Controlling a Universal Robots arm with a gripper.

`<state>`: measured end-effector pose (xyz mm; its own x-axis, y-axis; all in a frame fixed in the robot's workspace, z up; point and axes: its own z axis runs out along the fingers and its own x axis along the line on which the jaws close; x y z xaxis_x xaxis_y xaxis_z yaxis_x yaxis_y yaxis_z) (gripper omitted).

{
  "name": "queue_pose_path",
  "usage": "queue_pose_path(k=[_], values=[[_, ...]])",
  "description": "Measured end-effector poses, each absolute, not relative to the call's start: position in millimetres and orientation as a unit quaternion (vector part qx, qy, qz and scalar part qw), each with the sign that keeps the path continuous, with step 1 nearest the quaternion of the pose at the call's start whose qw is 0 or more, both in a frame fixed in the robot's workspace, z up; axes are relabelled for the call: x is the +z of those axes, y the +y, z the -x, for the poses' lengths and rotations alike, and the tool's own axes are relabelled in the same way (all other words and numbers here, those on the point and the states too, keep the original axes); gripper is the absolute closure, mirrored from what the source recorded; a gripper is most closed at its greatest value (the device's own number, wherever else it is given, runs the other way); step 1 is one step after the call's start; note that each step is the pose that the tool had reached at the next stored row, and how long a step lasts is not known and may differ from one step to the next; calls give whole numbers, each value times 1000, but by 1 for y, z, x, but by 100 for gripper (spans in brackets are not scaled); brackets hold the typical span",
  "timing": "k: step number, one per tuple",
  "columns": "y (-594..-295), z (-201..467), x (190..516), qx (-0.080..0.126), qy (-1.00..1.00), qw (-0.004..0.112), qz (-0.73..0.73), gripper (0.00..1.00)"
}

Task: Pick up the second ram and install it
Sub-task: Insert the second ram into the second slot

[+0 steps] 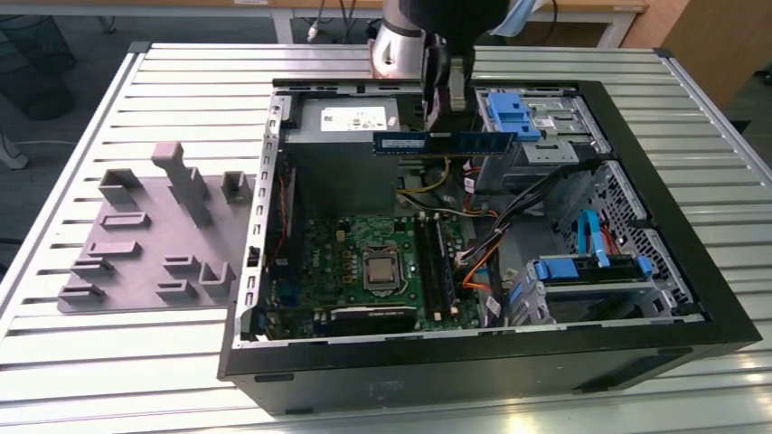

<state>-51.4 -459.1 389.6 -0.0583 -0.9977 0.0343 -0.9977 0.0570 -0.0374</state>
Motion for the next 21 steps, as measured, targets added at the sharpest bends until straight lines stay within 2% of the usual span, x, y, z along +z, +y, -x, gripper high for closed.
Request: queue_pose_path(k=[21], values=[[-459,51,386,-25,838,-4,545,86]])
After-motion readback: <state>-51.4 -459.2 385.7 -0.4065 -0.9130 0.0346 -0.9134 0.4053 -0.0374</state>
